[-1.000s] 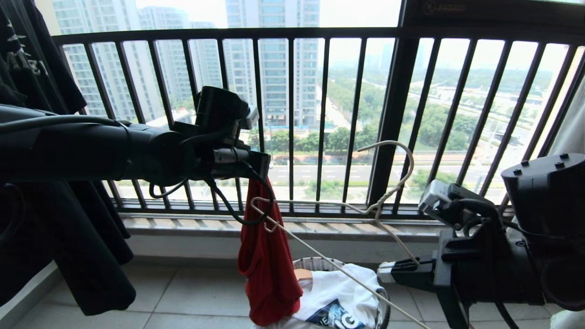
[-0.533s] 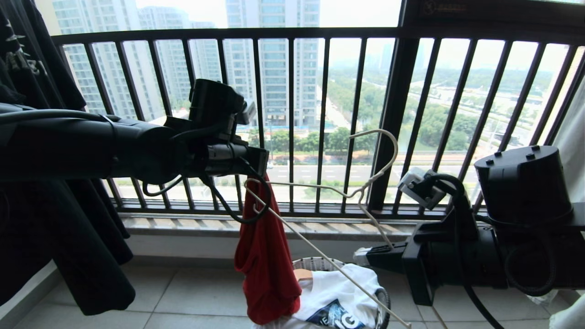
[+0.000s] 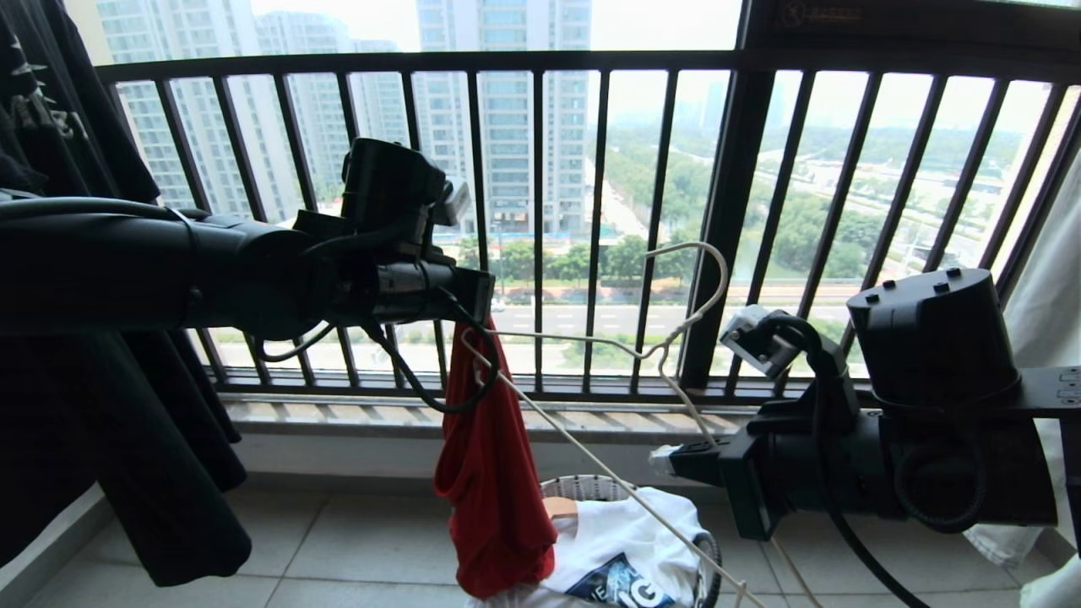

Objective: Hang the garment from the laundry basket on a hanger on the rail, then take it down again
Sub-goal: Hang the clothes on the clothes rack

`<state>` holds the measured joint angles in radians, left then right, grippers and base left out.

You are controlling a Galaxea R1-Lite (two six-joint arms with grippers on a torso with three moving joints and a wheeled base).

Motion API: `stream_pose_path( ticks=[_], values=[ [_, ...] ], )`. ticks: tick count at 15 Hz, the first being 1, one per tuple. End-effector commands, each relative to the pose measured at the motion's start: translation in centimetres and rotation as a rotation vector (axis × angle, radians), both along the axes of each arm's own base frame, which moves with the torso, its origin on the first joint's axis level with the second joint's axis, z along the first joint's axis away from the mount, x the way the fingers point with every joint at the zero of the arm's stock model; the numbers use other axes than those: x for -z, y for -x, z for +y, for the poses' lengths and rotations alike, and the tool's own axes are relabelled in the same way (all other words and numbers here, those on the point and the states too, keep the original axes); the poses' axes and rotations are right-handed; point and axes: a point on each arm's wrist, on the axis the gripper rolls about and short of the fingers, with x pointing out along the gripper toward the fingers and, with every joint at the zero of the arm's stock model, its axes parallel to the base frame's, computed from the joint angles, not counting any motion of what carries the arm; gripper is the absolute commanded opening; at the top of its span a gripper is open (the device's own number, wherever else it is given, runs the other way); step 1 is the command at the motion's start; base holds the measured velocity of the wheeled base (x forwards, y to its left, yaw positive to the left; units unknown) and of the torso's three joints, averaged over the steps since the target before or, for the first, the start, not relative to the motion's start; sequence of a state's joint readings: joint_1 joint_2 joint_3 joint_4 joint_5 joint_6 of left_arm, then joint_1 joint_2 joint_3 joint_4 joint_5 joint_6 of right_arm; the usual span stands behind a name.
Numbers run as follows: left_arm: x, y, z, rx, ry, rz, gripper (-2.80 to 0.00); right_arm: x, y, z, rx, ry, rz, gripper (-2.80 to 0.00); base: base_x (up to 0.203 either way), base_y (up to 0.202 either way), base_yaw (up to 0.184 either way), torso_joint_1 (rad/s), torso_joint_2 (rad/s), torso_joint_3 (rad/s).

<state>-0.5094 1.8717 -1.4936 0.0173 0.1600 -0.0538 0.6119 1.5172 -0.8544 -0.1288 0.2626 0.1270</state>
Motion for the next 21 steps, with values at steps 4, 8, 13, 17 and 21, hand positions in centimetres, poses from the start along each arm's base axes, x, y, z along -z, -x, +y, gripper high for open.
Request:
stream_pose_path(
  ticks=[4,8,13,17,21],
  values=[
    [0.31,-0.34,-0.09,-0.004,-0.006,0.005,-2.80,-0.37,0.29,-0.34,0.001,-0.005,-0.017,-2.80,0.000,0.000,0.000,0.000,0.00,0.000],
    [0.62,-0.73,-0.19,-0.008,-0.009,0.010,-2.80,-0.40,0.40,-0.42,-0.008,0.003,-0.029,-2.80,0.000,0.000,0.000,0.000,0.00,0.000],
    [0.48,-0.56,-0.10,-0.008,-0.008,0.008,-2.80,-0.32,0.27,-0.40,-0.002,0.007,-0.028,-2.80,0.000,0.000,0.000,0.000,0.00,0.000],
    [0.05,-0.21,0.03,-0.005,-0.002,-0.001,-2.80,-0.11,-0.16,-0.34,0.033,0.032,-0.037,-2.80,0.000,0.000,0.000,0.000,0.00,0.000],
    [0.51,-0.57,-0.20,-0.005,-0.008,0.008,-2.80,-0.46,0.00,-0.28,0.025,0.020,-0.044,-2.80,0.000,0.000,0.000,0.000,0.00,0.000]
  ],
)
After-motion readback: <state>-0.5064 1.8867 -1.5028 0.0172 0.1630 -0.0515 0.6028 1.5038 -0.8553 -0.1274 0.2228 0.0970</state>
